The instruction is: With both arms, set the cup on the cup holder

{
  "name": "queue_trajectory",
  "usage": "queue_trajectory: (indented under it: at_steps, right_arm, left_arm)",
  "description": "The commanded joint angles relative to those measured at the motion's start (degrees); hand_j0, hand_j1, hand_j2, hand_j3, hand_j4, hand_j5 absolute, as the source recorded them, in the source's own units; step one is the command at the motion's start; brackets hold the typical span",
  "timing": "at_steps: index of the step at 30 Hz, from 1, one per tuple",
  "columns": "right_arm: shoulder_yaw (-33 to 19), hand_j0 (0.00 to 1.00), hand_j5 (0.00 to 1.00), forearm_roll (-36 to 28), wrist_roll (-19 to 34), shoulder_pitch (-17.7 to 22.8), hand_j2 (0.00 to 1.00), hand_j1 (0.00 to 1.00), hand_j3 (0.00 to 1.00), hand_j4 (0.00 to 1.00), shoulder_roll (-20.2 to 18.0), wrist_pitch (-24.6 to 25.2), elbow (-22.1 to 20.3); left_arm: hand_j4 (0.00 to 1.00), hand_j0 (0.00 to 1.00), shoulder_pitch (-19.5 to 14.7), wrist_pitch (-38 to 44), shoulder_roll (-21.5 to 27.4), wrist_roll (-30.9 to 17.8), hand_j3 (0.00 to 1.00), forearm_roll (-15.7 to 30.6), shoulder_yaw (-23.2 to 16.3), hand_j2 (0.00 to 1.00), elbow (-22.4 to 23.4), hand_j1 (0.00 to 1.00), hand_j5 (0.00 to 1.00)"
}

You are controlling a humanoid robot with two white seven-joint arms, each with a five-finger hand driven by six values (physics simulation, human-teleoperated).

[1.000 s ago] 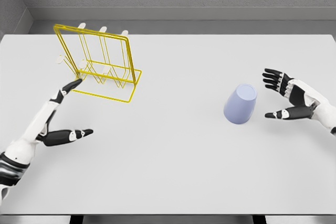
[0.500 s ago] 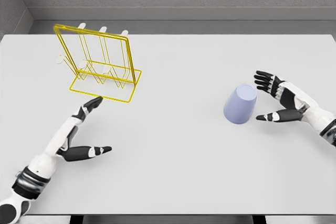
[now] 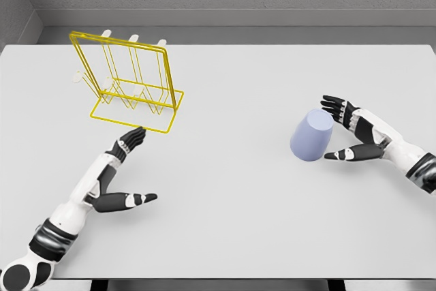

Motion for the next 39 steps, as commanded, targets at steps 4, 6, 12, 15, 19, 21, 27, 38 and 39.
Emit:
queue_trajectory:
  at_steps: [4,6,12,15,19,21,27,38,39]
  right_arm:
    - [0.0,1.0,1.0,-0.1,0.0,0.0,1.0,1.0,1.0,1.0,0.3,0.0,0.0]
    - [0.0,1.0,1.0,0.4,0.0,-0.1,1.0,1.0,1.0,1.0,0.7,0.0,0.0]
    - [0.4,1.0,1.0,0.9,0.0,-0.2,1.0,1.0,1.0,1.0,0.9,-0.1,-0.1]
    - [0.8,1.0,1.0,1.0,0.0,-0.4,1.0,1.0,1.0,1.0,1.1,-0.1,-0.1]
    - [1.0,1.0,1.0,1.0,0.0,-0.8,1.0,1.0,1.0,1.0,1.7,0.0,0.0]
    - [1.2,1.0,1.0,1.0,0.0,-0.8,1.0,1.0,1.0,1.0,1.8,0.0,-0.1]
    - [1.6,1.0,1.0,1.0,0.0,-0.9,1.0,1.0,1.0,1.0,1.7,-0.1,-0.1]
    - [2.4,1.0,1.0,2.2,0.0,-1.4,1.0,1.0,1.0,1.0,2.4,-0.1,-0.1]
    - [2.5,1.0,1.0,2.4,0.0,-1.4,1.0,1.0,1.0,1.0,2.7,-0.1,-0.1]
  left_arm:
    - [1.0,1.0,-0.2,0.0,0.0,-1.9,1.0,0.0,0.5,1.0,-0.4,1.0,1.0]
    - [1.0,1.0,0.1,0.0,0.1,-3.9,1.0,-0.1,0.6,1.0,-1.2,1.0,1.0]
    - [1.0,1.0,0.1,0.0,0.2,-4.0,1.0,0.4,0.8,1.0,-3.0,1.0,1.0]
    - [1.0,1.0,0.2,0.0,0.0,-4.0,1.0,1.7,0.7,1.0,-3.0,1.0,1.0]
    - [1.0,1.0,0.3,0.0,0.1,-3.9,1.0,5.5,0.6,1.0,-3.0,1.0,1.0]
    - [1.0,1.0,-0.4,2.9,-0.6,-4.0,1.0,6.7,0.5,1.0,-3.0,1.0,1.0]
    - [1.0,1.0,-0.5,7.0,-0.7,-3.9,1.0,6.6,0.3,1.0,-3.0,1.0,1.0]
    - [1.0,1.0,-0.5,12.1,-2.9,-3.9,1.0,6.6,0.6,1.0,-3.0,1.0,1.0]
    - [1.0,1.0,-0.5,13.1,-3.4,-3.9,1.0,6.7,0.6,1.0,-2.9,1.0,1.0]
